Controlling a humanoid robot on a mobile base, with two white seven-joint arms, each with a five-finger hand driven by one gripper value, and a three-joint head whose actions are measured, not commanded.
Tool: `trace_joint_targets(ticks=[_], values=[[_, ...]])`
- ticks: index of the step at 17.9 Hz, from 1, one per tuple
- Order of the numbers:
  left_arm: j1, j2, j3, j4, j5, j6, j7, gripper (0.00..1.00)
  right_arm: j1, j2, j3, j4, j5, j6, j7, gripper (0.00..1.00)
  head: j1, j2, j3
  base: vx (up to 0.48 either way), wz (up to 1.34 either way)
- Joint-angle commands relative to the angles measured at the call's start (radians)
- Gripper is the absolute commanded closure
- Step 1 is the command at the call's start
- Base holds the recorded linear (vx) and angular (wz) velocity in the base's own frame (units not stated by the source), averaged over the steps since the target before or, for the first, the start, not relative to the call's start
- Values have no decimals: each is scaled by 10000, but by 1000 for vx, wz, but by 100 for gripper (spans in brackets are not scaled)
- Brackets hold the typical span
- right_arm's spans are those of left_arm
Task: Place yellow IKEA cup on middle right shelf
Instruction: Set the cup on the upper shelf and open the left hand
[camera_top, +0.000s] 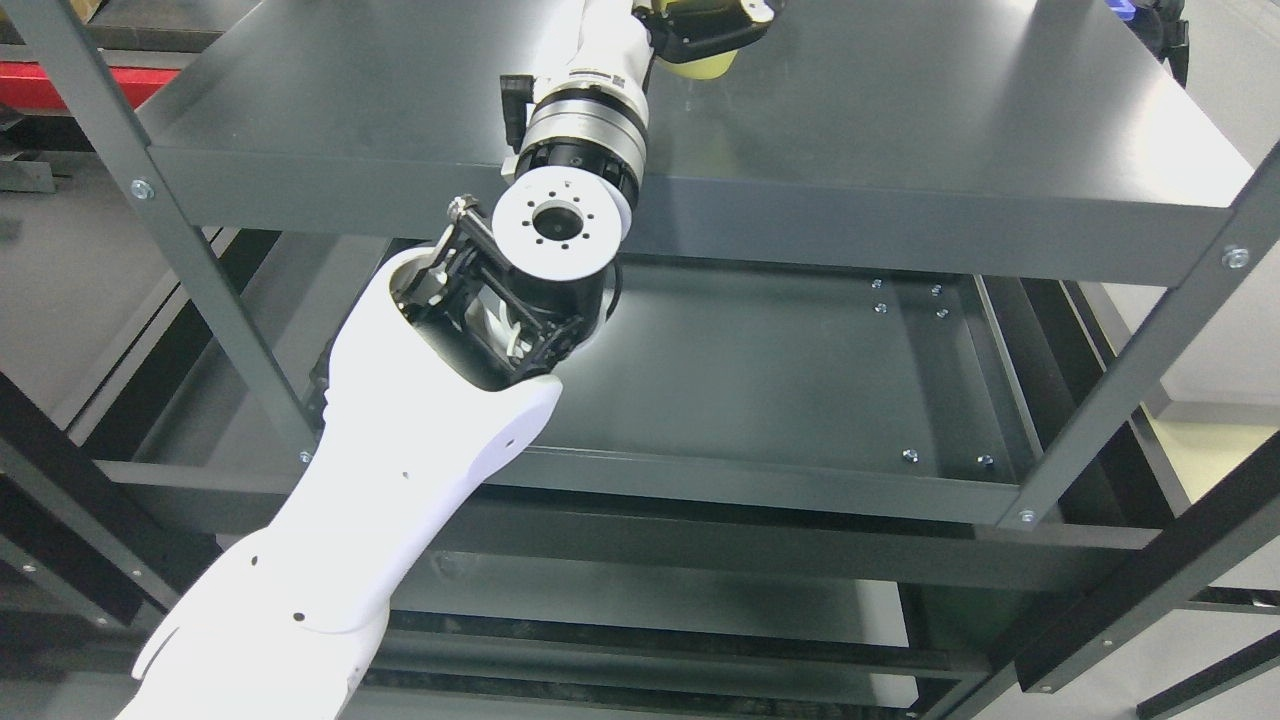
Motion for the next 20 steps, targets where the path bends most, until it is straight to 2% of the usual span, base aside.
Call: trace_joint_targets(ticks=[1, 4, 13, 16, 18, 20], values=[[126, 175, 722, 182, 4, 117, -612, 16, 138, -175, 169, 1, -245, 7, 7, 1, 0, 0, 0, 0, 0], [234, 175, 875, 106, 4, 101, -858, 3, 138, -175, 169, 1, -245, 7, 7, 1, 0, 0, 0, 0, 0], [173, 175, 1932, -692, 4, -82, -1272, 1, 138, -175, 169, 1, -245, 7, 7, 1, 0, 0, 0, 0, 0], [127, 228, 2163, -692, 19, -678, -2891, 1, 138, -175, 169, 1, -245, 7, 7, 1, 0, 0, 0, 0, 0], [142, 612, 2576, -692, 19, -1323, -4700, 1, 138, -175, 169, 1, -245, 7, 7, 1, 0, 0, 0, 0, 0], [157, 934, 2929, -692, 19, -1615, -5899, 1, 138, -175, 169, 1, -245, 7, 7, 1, 0, 0, 0, 0, 0]])
